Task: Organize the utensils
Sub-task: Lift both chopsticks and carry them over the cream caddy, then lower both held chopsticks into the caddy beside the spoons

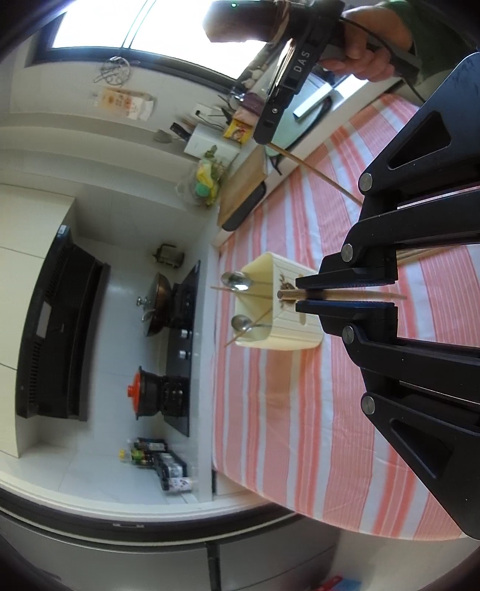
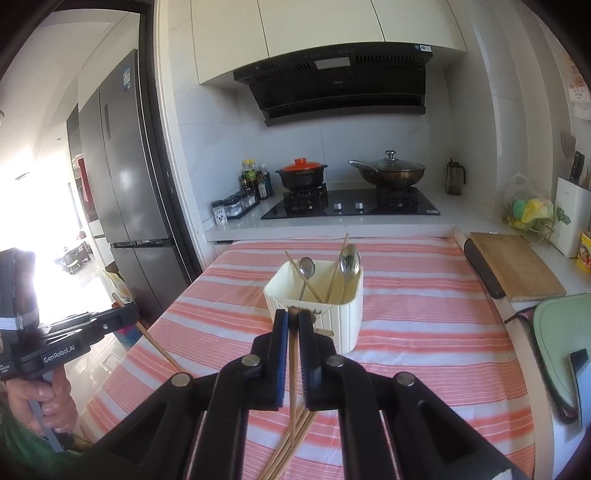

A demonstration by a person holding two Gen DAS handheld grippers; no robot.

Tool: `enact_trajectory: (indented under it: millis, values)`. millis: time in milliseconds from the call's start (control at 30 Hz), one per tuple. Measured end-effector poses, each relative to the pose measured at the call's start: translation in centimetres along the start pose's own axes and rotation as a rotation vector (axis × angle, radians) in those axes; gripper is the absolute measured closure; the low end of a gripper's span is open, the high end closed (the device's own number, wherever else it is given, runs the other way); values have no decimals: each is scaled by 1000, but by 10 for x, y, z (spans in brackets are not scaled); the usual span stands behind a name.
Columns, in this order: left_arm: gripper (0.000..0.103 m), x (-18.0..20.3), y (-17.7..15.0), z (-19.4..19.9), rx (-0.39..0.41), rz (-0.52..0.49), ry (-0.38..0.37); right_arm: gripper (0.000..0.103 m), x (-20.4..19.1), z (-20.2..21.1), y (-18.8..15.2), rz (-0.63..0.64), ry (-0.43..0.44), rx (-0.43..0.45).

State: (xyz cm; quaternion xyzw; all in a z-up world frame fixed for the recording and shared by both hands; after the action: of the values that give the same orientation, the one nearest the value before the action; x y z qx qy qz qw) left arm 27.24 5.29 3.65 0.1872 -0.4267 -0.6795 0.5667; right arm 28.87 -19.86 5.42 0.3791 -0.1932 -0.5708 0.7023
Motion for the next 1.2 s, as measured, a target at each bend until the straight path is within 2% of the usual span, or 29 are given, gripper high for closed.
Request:
enact_trajectory:
  millis: [133,267,367,467,600,700,800,1000,1133,1200]
  values:
    - [100,-3,18,6,31,0,-2,97,-5,6,22,34,-24,50]
    - [100,-7,46,2,54,-12,4,97,-4,2,57,70,-53,93]
    - [100,-10,70,-10,58,-19,9,97,1,-16,85,88,-65,79]
    - [100,-11,98,-21,91,-27,21,97,15,-38,113,55,-58,77]
    - [100,-11,134,-38,154,-36,37,97,22,-52,142,55,-62,160]
    - [100,-10,151,-65,164,-32,36,97,25,-68,155,49,-53,200]
    - [100,-10,156,-106,100,-23,31,97,29,-102,158,45,-57,143]
    - [100,-14,148,-193,-108,-3,20,97,37,-187,139,57,-28,-80]
    - [98,-16,143,-227,-192,-1,37,97,49,-232,130,-5,19,-185]
    - [85,-18,144,-233,-202,17,51,95,53,-245,129,-21,29,-207]
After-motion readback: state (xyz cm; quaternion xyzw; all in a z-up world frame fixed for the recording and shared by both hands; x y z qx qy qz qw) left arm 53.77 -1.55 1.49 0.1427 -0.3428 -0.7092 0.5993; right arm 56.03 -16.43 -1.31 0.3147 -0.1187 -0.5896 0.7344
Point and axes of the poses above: each gripper's, at about its wrist camera, not at the fingertips, and z roughly against the way its jaws point, x to its right, y to its top, the point moved 3 cm from there along -z, roughly the way its jaws point, and after that the axes turned 7 degrees about -x, right-handed, at the moved point
